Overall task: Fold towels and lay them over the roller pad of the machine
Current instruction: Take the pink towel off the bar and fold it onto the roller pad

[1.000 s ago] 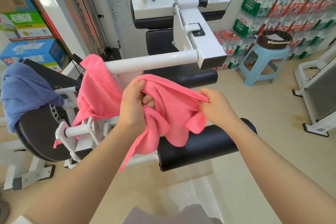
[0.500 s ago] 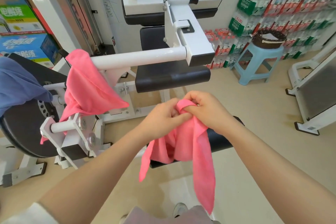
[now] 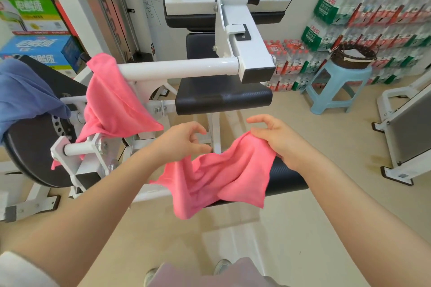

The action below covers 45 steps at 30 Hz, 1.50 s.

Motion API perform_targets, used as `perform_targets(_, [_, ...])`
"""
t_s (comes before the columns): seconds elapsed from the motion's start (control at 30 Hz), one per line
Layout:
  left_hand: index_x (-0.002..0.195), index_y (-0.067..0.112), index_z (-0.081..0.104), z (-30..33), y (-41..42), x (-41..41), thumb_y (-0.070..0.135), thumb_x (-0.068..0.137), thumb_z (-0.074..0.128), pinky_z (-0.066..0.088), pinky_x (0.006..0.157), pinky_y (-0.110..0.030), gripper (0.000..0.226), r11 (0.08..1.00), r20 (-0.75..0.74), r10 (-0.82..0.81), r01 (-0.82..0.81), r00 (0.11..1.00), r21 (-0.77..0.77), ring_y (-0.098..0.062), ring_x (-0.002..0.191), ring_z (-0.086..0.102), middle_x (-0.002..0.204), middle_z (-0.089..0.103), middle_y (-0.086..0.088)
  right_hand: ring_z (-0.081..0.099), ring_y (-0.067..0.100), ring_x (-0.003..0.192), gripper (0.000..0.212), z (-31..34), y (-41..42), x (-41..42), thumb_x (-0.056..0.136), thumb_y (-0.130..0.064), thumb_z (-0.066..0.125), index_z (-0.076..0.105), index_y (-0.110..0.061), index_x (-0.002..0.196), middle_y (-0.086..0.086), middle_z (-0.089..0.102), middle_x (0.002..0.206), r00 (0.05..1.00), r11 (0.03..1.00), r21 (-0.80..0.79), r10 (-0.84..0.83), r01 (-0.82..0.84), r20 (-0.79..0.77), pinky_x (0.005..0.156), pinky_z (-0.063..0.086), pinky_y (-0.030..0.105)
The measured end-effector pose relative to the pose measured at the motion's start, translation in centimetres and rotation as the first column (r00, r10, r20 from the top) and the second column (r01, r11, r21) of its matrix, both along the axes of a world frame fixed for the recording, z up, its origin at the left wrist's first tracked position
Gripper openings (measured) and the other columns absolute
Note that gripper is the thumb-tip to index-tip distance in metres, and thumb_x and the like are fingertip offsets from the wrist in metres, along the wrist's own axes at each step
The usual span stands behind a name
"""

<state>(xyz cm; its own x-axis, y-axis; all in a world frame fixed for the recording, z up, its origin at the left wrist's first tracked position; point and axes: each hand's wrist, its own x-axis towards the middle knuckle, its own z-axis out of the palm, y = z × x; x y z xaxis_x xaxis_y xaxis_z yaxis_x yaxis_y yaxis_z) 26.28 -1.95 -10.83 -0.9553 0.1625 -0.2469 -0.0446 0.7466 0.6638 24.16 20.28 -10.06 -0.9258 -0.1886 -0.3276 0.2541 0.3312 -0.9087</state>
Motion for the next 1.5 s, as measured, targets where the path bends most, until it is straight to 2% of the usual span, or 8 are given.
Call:
perform_targets(0.2, [0.102,0.016,0.062,2.2,0.4,0.6,0.004,0.080,0.069,0.039,0.062,-0.016,0.026,0.927,-0.023,0.019,-0.009,1.000,0.375,0.002,0.051,0.045,0.063,0.048,0.008,0.056,0.007,0.067,0.045,0.1,-2.4,0.5,0.091,-0.010,0.054,0.049,-0.029,0.132,0.002,0.060,0.094,0.982,0.982,0.009,0.188,-0.188,0.018,0.061,0.043,0.020])
perform_targets(0.4, [0.098,0.027,0.060,3.6,2.3,0.8,0.006,0.080,0.068,0.039,0.061,-0.011,0.029,0.873,-0.232,-0.009,0.121,0.973,0.472,0.002,0.059,0.049,0.066,0.051,0.010,0.055,0.006,0.078,0.022,0.8,-5.2,2.2,0.094,-0.008,0.050,0.062,-0.026,0.090,0.001,0.062,0.083,0.908,0.905,-0.075,0.414,-0.418,-0.059,0.078,0.045,0.023])
perform_targets(0.7, [0.113,0.020,0.054,-2.9,1.3,1.0,0.032,0.079,0.070,0.045,0.094,-0.026,0.040,0.878,-0.008,-0.074,0.069,0.997,0.473,-0.010,0.112,0.055,0.119,0.059,0.002,0.053,0.011,0.058,0.014,0.0,-3.7,1.2,0.078,-0.007,0.052,0.060,-0.018,0.078,-0.003,0.058,0.064,0.991,0.866,-0.491,0.130,-0.093,0.041,0.057,0.045,0.025])
perform_targets(0.9, [0.080,0.013,0.059,-9.2,1.3,1.1,0.020,0.083,0.062,0.041,0.068,-0.029,0.009,0.990,0.184,-0.102,0.082,0.978,0.113,-0.016,0.074,0.051,0.078,0.060,0.000,0.060,0.030,0.079,0.024,0.0,-3.7,1.2,0.085,-0.003,0.041,0.060,-0.012,0.073,0.005,0.057,0.080,0.976,0.647,-0.740,-0.030,0.184,0.216,0.076,0.055,0.038])
perform_targets(1.1, [0.080,0.017,0.059,-9.5,0.2,-0.3,-0.001,0.075,0.049,0.037,0.052,-0.016,0.021,0.936,-0.057,0.330,-0.319,0.942,0.148,-0.015,0.065,0.050,0.068,0.057,0.005,0.031,0.009,0.036,0.025,-0.6,-3.0,0.0,0.087,-0.003,0.031,0.051,-0.013,0.076,-0.001,0.034,0.046,0.904,0.570,-0.701,-0.285,0.428,0.320,0.036,0.024,0.014])
perform_targets(1.2, [0.092,0.011,0.062,-10.3,-1.8,-0.9,-0.003,0.076,0.048,0.041,0.063,-0.029,0.026,0.903,-0.097,0.427,-0.419,0.899,0.091,-0.024,0.076,0.056,0.078,0.062,-0.002,0.028,0.007,0.035,0.027,-0.2,-2.2,-0.8,0.083,0.002,0.035,0.053,-0.013,0.070,-0.007,0.035,0.040,0.891,0.707,-0.564,-0.436,0.426,0.127,0.037,0.022,0.016])
perform_targets(1.3, [0.085,0.005,0.060,-11.4,-3.9,-0.9,0.003,0.082,0.046,0.044,0.070,-0.035,0.014,0.877,0.004,0.474,-0.472,0.881,-0.094,-0.035,0.085,0.058,0.085,0.063,-0.018,0.040,0.005,0.046,0.026,-0.4,-1.4,-1.3,0.080,0.002,0.045,0.061,-0.016,0.072,-0.012,0.045,0.049,0.850,0.932,0.163,-0.211,0.325,-0.483,0.052,0.034,0.023])
perform_targets(1.5, [0.079,0.006,0.069,-6.9,-0.3,-1.1,0.018,0.089,0.049,0.041,0.065,-0.030,0.025,0.919,0.081,0.259,-0.271,0.963,0.287,-0.016,0.069,0.051,0.072,0.063,-0.010,0.044,0.011,0.053,0.059,-2.8,-5.2,0.3,0.086,-0.010,0.045,0.038,-0.033,0.140,-0.004,0.050,0.059,0.854,0.757,0.606,0.463,-0.243,-0.236,0.059,0.042,0.028])
